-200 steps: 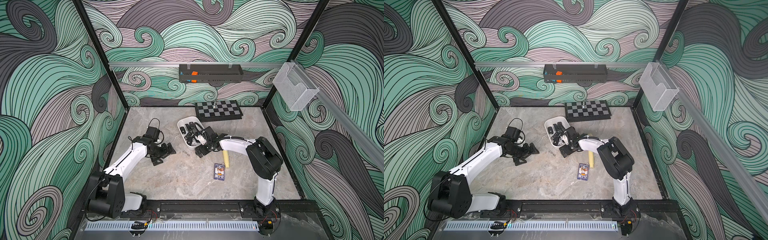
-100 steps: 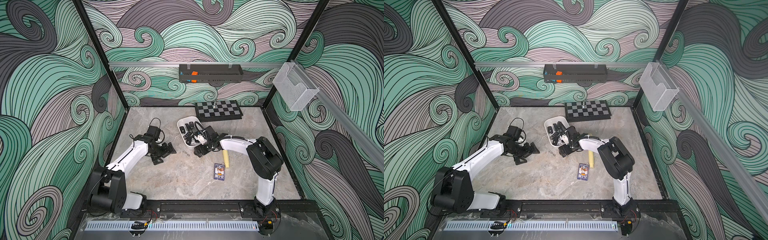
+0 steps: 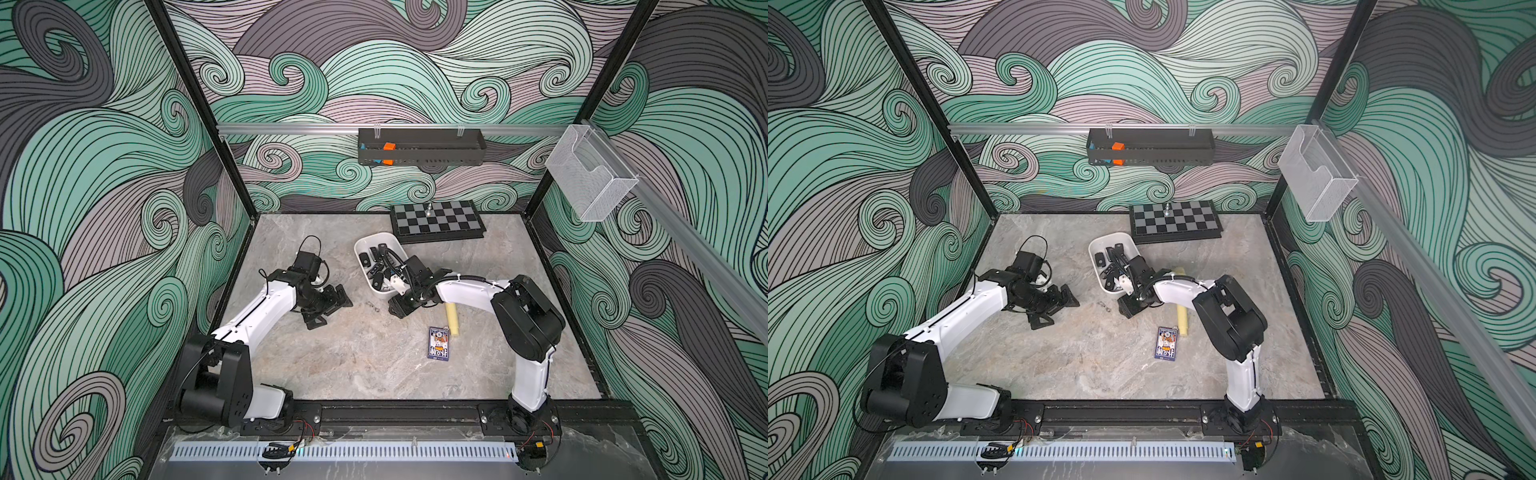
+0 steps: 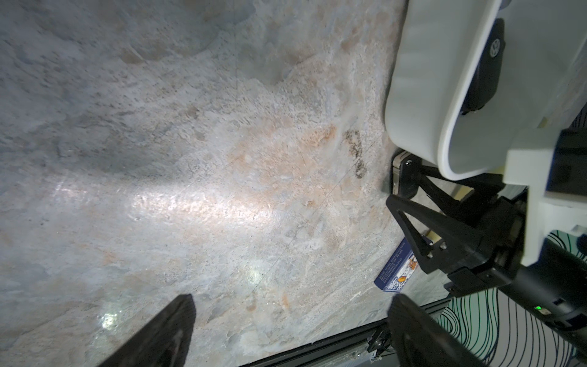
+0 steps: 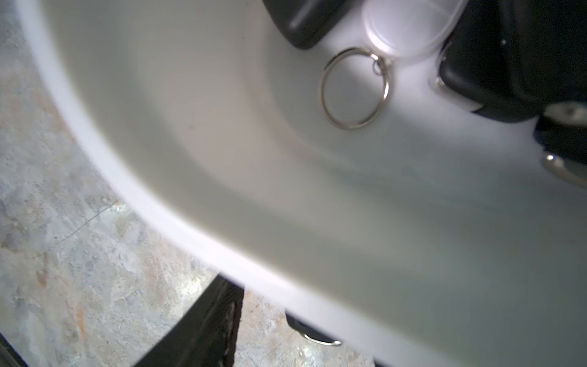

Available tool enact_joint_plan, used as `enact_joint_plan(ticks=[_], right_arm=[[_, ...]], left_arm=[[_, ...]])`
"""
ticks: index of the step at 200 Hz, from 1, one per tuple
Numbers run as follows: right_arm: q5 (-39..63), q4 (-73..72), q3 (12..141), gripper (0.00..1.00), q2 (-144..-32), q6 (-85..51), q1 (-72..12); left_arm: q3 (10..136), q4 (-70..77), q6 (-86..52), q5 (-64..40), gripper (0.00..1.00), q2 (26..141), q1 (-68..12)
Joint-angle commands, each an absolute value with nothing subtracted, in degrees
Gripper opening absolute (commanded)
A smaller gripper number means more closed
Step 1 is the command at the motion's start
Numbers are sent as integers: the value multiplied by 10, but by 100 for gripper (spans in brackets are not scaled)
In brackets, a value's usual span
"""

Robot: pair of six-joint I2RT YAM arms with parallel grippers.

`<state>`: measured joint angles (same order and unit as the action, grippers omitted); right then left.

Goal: Place the car key into the storage box
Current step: Pick up the car key from the center of the board.

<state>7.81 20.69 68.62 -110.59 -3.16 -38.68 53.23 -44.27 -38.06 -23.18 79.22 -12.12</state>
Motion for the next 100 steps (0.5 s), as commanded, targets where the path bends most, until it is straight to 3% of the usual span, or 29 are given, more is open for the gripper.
enact_joint_plan(ticks=[1, 100], right_arm=[[45, 230, 689, 55, -1101, -8, -397], [-29, 250, 687, 30, -1098, -5, -432]], left_arm=[[534, -448, -382, -231, 96, 775, -118], [517, -446, -387, -237, 96, 750, -119]])
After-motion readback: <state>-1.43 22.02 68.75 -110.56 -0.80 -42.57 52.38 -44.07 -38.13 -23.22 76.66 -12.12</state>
